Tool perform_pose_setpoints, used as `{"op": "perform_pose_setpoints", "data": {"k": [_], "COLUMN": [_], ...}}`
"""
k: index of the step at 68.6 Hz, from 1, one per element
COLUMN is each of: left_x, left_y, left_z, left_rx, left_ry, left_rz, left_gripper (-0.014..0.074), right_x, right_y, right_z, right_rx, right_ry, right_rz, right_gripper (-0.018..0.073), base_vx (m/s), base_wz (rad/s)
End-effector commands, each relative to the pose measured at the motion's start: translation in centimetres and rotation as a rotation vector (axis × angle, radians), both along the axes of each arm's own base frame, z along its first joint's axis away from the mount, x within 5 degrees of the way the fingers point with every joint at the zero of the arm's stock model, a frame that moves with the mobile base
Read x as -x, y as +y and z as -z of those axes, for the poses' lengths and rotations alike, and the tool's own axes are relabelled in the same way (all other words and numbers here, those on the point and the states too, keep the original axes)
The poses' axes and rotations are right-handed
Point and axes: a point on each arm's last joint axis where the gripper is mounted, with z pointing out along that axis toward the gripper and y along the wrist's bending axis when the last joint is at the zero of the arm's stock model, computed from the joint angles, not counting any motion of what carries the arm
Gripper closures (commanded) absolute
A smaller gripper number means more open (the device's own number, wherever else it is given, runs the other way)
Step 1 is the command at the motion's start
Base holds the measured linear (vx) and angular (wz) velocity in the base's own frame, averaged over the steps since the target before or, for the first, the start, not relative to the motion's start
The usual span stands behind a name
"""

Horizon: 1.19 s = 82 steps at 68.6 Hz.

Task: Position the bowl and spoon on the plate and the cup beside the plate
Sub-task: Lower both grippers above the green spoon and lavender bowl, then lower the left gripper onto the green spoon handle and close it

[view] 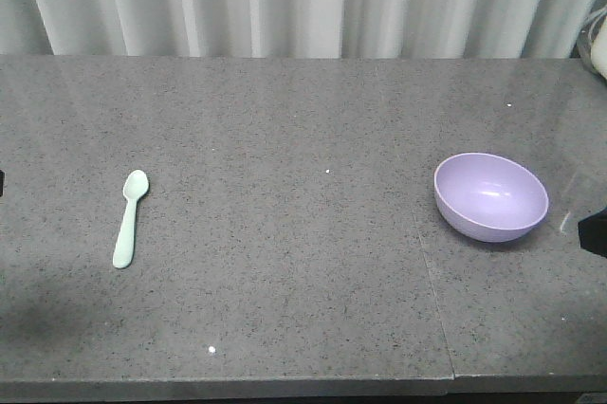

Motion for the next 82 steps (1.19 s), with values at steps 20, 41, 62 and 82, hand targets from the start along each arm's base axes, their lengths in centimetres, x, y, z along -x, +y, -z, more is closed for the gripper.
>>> {"op": "perform_pose_setpoints", "data": {"k": [20, 41, 62, 82], "left_x": [-4.5, -11.5, -16.1, -18.2], "left_y": [-2.9, -5.2, -5.9, -6.2], "left_z": [-0.4, 2.9, 6.9, 9.9], "left_rx": [0.065, 0.017, 0.006, 0.011], "left_ry": [0.001, 0.143, 0.252, 0.290], "left_rz": [0.095, 0.074, 0.059, 0.034], "left_gripper": [0.0011, 0.0011, 0.0011, 0.0011], "right_x": [-0.2, -0.2, -0.2, -0.3], "right_y": [-0.1, -0.1, -0.1, -0.1], "right_z": [-1.3, -1.3, -1.3, -1.3], "right_rx": [0.004, 0.004, 0.004, 0.004], "right_ry": [-0.081, -0.081, -0.082, -0.083], "right_rz": [0.001, 0.001, 0.001, 0.001], "right_gripper": [0.0042, 0.0042, 0.0042, 0.0042], "base_vx": [0.00, 0.00, 0.00, 0.00], "base_wz": [0.00, 0.00, 0.00, 0.00]}}
